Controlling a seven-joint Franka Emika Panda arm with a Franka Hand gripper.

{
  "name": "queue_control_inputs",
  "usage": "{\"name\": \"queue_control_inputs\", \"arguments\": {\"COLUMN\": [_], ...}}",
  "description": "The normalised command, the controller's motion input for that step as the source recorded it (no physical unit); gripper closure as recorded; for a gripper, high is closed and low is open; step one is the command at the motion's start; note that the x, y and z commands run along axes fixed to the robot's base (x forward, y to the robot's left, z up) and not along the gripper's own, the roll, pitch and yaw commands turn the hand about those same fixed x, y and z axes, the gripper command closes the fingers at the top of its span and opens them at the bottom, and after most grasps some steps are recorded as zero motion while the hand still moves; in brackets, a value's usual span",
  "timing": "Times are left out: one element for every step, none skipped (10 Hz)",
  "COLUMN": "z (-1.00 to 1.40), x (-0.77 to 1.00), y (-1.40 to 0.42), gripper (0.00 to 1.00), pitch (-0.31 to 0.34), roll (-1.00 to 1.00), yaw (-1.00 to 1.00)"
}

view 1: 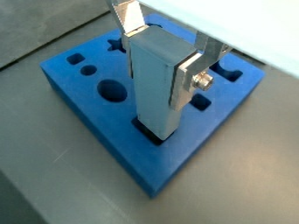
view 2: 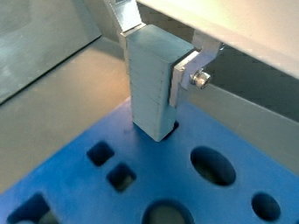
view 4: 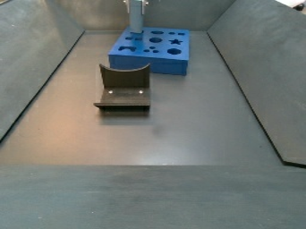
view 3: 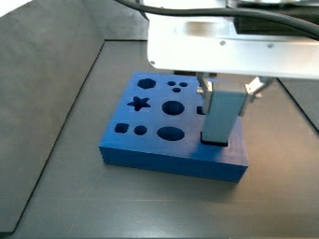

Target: Insert the rectangle object.

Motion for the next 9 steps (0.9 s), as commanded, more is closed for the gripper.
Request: {"name": "queue_control_inputs", "arguments": {"z": [-0.77,-0.73,-0.74,-0.77,-0.90,-1.00,-1.00,-0.13,0.00], "x": [-0.07,0.00,0.03,0.00,0.03,0.05,0.05,0.14,-0.02], "y": [0.00,-0.35,-0.35,-0.31,-0.14,-0.03,0.00,0.05,0.00], "gripper": [1.00,1.00,1.00,1.00,1.00,1.00,1.00,1.00,1.00], "pitch": [0.083,0.083,0.087,0.077,0.074,0.063,0.073,0.030,-0.023], "roll": [-0.15,-0.11,-0.10,-0.09,-0.05,0.00,-0.01,-0.18,0.00], "yaw": [0.00,-0.12,-0.12,-0.06,0.00,0.00,0.00,-0.02,0.00]}}
